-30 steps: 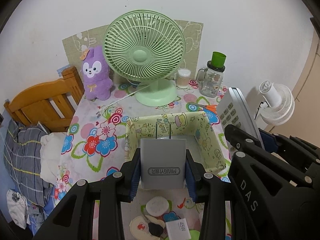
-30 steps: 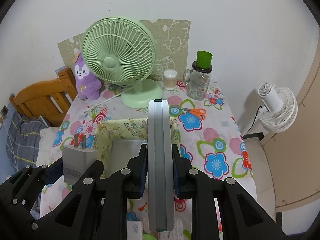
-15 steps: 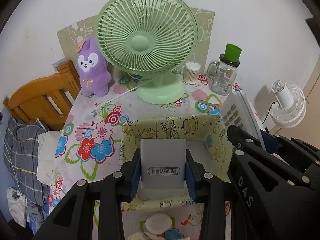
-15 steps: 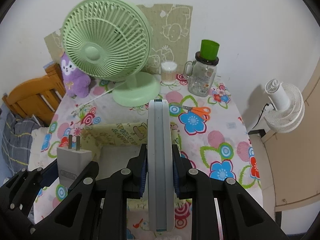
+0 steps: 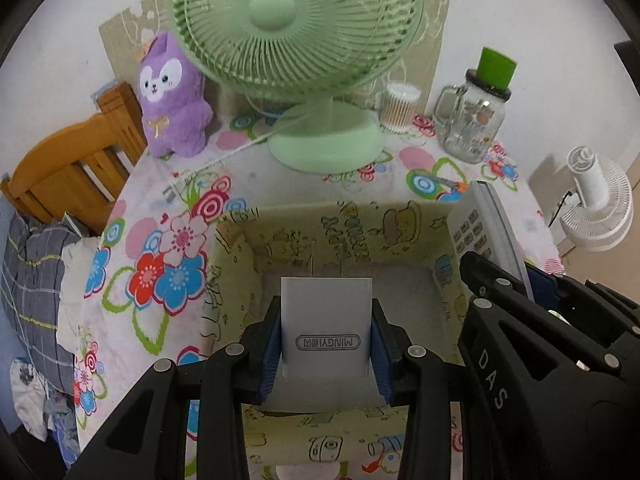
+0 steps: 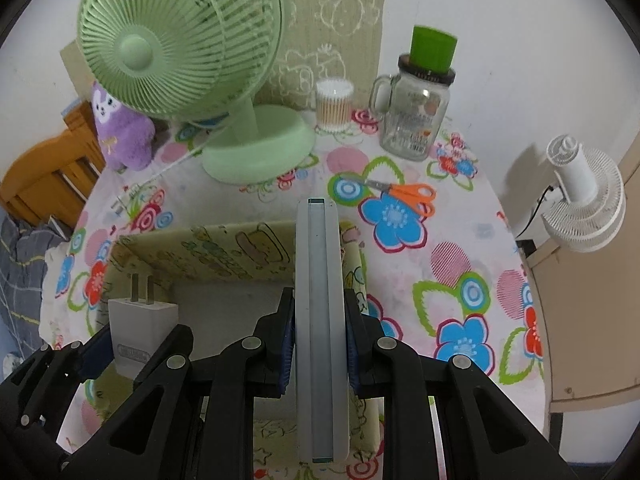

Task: Organize rigid objects
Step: 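Open left tool to drop the plug in the box while right releases the power strip, then withdraw both tools from the box toward the remaining items, then grasp the white square charger with the right tool, then lower the left tool and grasp the black plug on the round coaster, then lift and carry the black plug with left tool while right carries the charger into the box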

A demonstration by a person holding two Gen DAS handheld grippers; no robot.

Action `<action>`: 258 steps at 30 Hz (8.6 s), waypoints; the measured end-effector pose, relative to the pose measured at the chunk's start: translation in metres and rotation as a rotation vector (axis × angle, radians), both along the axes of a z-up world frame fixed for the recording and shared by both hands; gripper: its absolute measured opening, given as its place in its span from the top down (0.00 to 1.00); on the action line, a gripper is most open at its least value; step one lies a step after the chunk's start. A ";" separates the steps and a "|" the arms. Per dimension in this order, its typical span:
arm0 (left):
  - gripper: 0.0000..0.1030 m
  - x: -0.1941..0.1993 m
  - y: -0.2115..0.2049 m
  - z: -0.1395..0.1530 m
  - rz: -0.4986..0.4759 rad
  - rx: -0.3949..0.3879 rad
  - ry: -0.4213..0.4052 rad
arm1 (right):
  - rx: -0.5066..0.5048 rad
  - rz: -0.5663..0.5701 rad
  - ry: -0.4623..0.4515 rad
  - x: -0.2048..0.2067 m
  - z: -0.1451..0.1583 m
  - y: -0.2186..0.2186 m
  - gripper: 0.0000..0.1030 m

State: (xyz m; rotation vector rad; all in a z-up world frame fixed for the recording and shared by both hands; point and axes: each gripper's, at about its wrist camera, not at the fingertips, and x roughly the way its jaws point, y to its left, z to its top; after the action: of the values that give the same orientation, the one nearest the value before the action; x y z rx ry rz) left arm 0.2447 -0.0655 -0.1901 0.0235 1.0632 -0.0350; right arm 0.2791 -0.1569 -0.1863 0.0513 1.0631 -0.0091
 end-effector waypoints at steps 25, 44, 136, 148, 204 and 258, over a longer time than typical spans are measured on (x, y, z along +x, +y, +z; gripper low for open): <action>0.27 0.000 0.011 -0.013 0.019 -0.004 0.014 | -0.029 0.044 0.025 0.004 -0.012 0.012 0.43; 0.19 -0.036 0.016 0.032 -0.023 -0.005 -0.048 | -0.012 0.014 -0.042 -0.034 0.035 0.014 0.24; 0.13 -0.202 0.037 0.000 -0.132 -0.014 -0.161 | -0.005 0.021 -0.195 -0.218 0.011 0.033 0.21; 0.13 -0.195 0.044 -0.030 -0.165 -0.024 -0.141 | 0.031 0.022 -0.179 -0.211 -0.023 0.043 0.21; 0.60 -0.167 0.043 -0.084 -0.085 -0.037 -0.003 | -0.039 0.023 0.006 -0.178 -0.081 0.040 0.51; 0.68 -0.199 0.033 0.034 -0.090 -0.032 -0.137 | -0.022 -0.022 -0.124 -0.214 0.042 0.026 0.51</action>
State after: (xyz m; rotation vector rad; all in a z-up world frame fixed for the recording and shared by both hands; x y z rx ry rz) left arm 0.0457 -0.0323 -0.1565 0.0446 0.9237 -0.1298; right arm 0.0653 -0.1314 -0.1440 0.0431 0.9386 -0.0377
